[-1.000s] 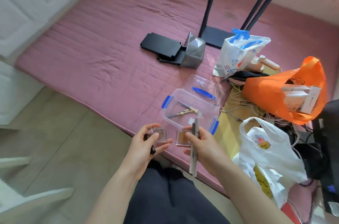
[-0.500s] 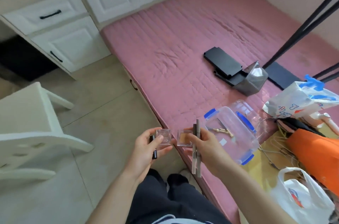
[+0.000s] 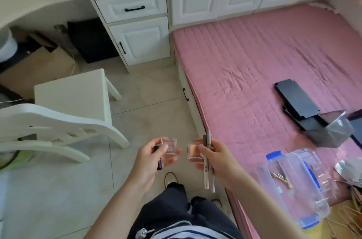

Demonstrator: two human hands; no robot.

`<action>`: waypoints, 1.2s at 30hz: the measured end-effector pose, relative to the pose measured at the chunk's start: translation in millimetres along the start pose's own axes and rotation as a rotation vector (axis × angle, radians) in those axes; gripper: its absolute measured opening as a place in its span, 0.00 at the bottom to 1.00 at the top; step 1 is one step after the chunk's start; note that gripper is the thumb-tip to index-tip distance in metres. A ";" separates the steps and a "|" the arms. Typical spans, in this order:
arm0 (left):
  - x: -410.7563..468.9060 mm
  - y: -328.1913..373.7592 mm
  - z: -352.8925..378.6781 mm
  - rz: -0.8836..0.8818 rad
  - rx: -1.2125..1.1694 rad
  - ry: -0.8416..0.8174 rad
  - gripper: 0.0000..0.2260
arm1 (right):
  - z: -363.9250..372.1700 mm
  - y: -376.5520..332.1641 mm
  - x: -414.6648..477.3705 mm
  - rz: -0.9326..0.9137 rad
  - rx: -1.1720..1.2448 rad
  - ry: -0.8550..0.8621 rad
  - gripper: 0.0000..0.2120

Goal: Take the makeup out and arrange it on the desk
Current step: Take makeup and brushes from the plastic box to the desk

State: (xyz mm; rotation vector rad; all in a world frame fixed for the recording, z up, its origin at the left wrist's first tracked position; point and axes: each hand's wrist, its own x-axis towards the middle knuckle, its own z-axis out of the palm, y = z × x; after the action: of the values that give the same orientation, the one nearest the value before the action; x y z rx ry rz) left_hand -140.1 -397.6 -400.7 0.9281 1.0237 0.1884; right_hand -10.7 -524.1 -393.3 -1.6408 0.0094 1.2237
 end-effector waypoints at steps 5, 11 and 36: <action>18.8 29.1 -36.4 0.027 0.043 0.039 0.09 | 40.8 -18.3 28.2 0.019 0.014 -0.035 0.08; 45.2 51.1 -53.4 0.009 0.024 0.077 0.09 | 68.3 -43.2 58.2 0.033 0.004 -0.057 0.07; 283.3 262.0 -5.5 0.134 0.089 0.256 0.05 | 101.3 -303.6 313.8 -0.091 -0.435 -0.158 0.09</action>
State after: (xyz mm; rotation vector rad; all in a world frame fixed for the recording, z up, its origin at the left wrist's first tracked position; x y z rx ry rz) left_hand 79.3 -80.3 -392.5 1.0739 1.2130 0.3838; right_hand 232.1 -147.3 -392.5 -1.8831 -0.4537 1.3456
